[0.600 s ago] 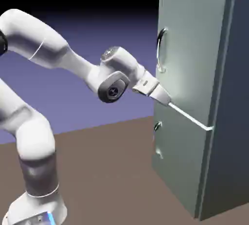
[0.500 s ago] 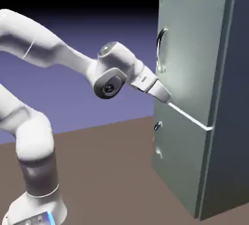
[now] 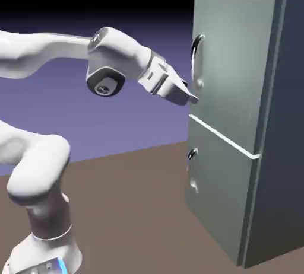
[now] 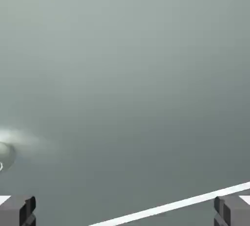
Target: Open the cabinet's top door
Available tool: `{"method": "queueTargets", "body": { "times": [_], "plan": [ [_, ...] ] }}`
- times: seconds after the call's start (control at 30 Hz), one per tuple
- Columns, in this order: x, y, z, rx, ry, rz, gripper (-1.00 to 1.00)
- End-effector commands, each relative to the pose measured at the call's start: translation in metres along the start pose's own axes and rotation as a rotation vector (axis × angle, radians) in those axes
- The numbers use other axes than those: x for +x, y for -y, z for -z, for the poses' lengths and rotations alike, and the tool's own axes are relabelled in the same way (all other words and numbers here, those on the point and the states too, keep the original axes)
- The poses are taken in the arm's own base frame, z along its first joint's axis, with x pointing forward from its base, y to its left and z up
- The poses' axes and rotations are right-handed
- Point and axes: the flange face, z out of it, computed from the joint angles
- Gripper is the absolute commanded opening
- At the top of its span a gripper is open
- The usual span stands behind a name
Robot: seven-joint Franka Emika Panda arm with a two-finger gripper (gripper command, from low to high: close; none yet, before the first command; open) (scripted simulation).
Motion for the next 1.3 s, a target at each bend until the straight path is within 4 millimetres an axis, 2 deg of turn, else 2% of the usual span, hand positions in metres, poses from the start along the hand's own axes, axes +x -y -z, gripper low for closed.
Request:
{"method": "queueTargets", "body": {
  "times": [0.0,0.3,0.57,0.73,0.93,1.0,1.13,1.17,1.2,1.23,1.27],
  "plan": [
    [-0.001,0.001,0.005,0.013,-0.01,-0.006,0.0],
    [-0.018,0.015,0.034,0.145,-0.099,-0.019,0.0],
    [-0.042,0.028,0.035,0.267,-0.181,0.039,0.0],
    [-0.057,0.034,0.023,0.338,-0.235,0.105,0.0],
    [-0.069,0.038,-0.003,0.414,-0.298,0.213,0.0],
    [-0.069,0.038,-0.003,0.415,-0.299,0.215,0.0],
    [-0.057,0.059,-0.046,0.415,-0.299,0.215,0.0],
    [-0.057,0.059,-0.047,0.415,-0.299,0.215,0.0],
    [-0.057,0.059,-0.047,0.415,-0.299,0.215,-1.0],
    [-0.057,0.059,-0.047,0.415,-0.299,0.215,-1.0],
    [-0.055,0.052,-0.039,0.437,-0.272,0.224,-1.0]
  ]
}}
